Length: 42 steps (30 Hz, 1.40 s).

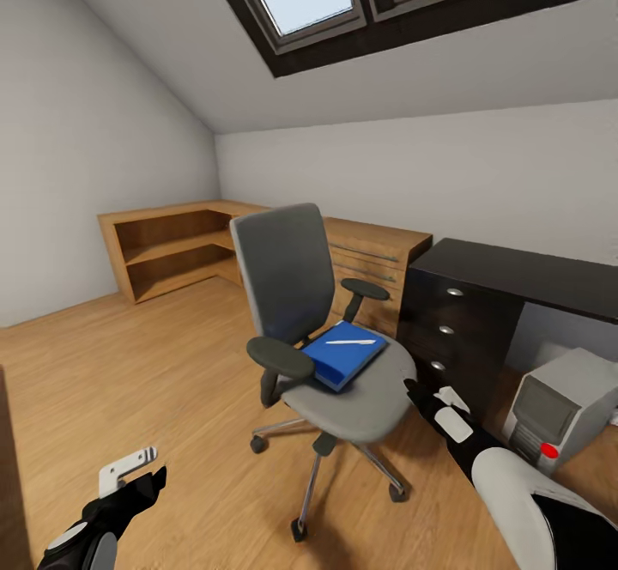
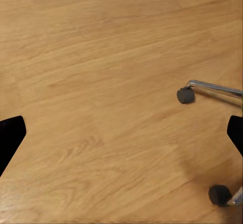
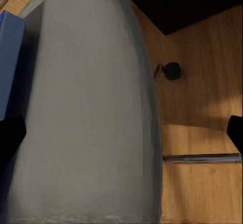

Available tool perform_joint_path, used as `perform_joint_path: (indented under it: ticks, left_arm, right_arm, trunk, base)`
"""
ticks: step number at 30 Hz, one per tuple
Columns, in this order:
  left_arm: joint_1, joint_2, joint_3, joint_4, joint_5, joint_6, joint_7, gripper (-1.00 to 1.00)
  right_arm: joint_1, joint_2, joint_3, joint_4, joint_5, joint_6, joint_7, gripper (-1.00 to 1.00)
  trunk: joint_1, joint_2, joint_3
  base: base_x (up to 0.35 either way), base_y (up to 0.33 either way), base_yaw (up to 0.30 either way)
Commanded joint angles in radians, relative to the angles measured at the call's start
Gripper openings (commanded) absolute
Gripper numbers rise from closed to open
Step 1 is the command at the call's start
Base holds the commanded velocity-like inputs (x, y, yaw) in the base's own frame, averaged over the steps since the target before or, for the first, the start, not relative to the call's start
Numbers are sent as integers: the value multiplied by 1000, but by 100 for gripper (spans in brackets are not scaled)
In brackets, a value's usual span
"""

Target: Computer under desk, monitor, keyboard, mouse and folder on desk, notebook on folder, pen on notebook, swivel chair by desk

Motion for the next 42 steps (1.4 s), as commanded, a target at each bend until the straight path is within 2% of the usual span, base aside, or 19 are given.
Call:
perform_joint_path:
  ticks: [1, 21, 33, 42]
  left_arm:
    - [-1, -1, 1, -1, 11, 4, 7, 100]
    - [-1, -1, 1, -1, 10, 4, 7, 100]
    - [-1, -1, 1, -2, 10, 4, 7, 100]
    - [-1, -2, 0, -3, 11, 4, 6, 100]
  right_arm:
    - [0, 0, -2, 0, -6, 5, 0, 100]
    - [0, 2, -4, 34, -13, 9, 0, 100]
    - [0, 9, -4, 59, -30, 43, 3, 100]
    - [0, 23, -4, 83, -32, 76, 4, 100]
  trunk:
    - [-1, -1, -1]
    - [-1, -1, -1]
    - [-1, -1, -1]
    - [-1, -1, -1]
  base:
    - [-177, 0, 0]
    - [-34, 0, 0]
    - [0, 0, 0]
    - [0, 0, 0]
